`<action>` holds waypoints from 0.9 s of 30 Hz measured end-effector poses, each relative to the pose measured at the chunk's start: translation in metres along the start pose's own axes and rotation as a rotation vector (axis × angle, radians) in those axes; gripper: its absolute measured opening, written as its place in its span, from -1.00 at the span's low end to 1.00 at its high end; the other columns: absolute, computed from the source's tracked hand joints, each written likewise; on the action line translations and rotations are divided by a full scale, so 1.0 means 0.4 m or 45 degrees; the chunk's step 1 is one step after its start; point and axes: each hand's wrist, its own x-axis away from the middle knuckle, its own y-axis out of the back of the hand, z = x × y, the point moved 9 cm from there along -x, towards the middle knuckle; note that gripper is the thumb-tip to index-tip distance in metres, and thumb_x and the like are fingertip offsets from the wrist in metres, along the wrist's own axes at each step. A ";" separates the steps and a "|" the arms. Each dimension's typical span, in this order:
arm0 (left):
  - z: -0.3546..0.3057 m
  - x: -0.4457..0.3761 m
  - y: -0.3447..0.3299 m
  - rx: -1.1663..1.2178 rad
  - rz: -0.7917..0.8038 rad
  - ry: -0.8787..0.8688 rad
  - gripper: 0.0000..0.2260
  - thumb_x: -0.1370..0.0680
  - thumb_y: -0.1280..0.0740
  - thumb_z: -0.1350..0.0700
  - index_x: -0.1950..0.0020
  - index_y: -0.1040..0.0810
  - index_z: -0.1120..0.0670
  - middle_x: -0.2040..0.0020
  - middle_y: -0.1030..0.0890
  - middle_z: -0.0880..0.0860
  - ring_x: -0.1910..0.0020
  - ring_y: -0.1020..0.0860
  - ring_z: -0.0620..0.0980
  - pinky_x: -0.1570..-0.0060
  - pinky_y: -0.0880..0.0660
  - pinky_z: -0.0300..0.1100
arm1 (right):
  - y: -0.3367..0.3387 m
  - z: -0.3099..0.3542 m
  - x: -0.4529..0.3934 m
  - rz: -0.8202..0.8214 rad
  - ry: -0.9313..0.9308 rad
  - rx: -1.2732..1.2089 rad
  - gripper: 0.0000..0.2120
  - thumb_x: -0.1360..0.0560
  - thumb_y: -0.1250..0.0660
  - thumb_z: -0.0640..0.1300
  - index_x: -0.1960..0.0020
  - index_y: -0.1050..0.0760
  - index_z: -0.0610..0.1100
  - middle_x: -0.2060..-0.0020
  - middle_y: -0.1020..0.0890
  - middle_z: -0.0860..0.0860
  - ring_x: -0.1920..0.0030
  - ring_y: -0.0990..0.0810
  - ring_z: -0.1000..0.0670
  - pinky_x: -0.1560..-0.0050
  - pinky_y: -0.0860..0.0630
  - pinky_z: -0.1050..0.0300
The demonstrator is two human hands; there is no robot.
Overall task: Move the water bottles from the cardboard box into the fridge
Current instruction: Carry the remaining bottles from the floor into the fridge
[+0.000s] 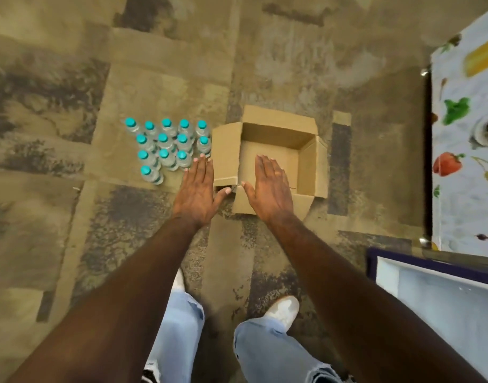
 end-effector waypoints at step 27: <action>0.744 -0.141 -0.267 0.633 -0.431 0.893 -0.49 -0.56 -0.44 -0.05 -0.49 -0.44 -0.01 -0.39 -0.56 0.07 -0.31 -0.56 0.08 -0.30 -0.51 -0.01 | -0.466 0.390 -0.475 -0.023 0.255 -0.139 -0.51 -0.55 -0.38 -0.14 -0.45 -0.39 -0.07 -0.33 -0.51 -0.11 -0.30 -0.47 -0.15 -0.27 -0.49 -0.09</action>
